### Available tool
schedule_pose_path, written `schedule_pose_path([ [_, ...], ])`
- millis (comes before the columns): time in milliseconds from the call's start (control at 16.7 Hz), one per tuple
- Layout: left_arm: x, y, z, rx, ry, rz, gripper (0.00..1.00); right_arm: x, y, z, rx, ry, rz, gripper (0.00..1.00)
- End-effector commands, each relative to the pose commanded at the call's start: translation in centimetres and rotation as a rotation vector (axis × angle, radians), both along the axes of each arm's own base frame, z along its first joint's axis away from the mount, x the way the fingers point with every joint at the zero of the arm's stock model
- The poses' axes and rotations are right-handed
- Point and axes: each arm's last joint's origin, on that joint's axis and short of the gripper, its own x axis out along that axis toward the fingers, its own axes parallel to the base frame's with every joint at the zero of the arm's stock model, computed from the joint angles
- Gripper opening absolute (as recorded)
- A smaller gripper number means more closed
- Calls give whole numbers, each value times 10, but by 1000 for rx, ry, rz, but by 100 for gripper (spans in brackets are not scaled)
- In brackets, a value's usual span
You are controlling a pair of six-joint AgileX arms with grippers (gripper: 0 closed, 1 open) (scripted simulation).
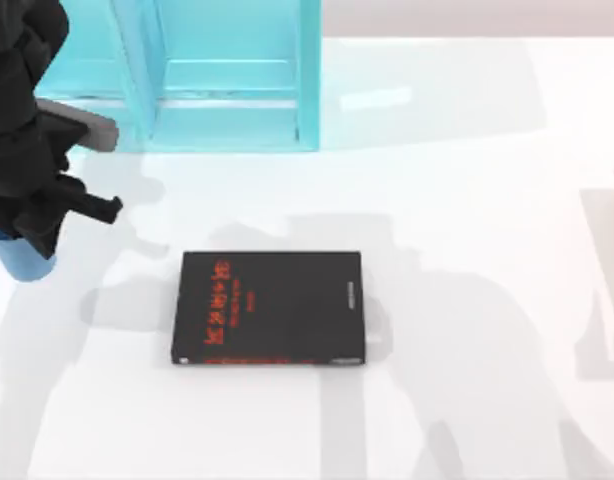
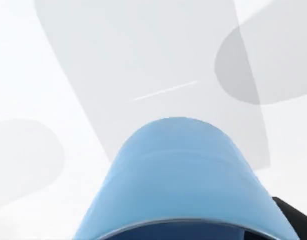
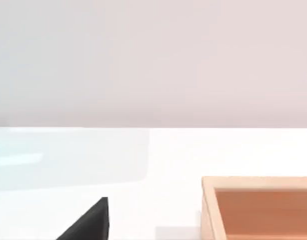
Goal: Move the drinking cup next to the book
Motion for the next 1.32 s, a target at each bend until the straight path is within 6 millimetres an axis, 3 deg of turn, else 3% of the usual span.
schedule_pose_path([
  [300, 10, -59, 12, 36, -66, 295, 0, 0, 0, 0, 0, 0, 0, 100],
  [540, 11, -86, 23, 32, -117, 396, 0, 0, 0, 0, 0, 0, 0, 100],
  [960, 11, -88, 24, 29, -124, 411, 0, 0, 0, 0, 0, 0, 0, 100],
  [1320, 12, -82, -22, 28, -124, 409, 0, 0, 0, 0, 0, 0, 0, 100],
])
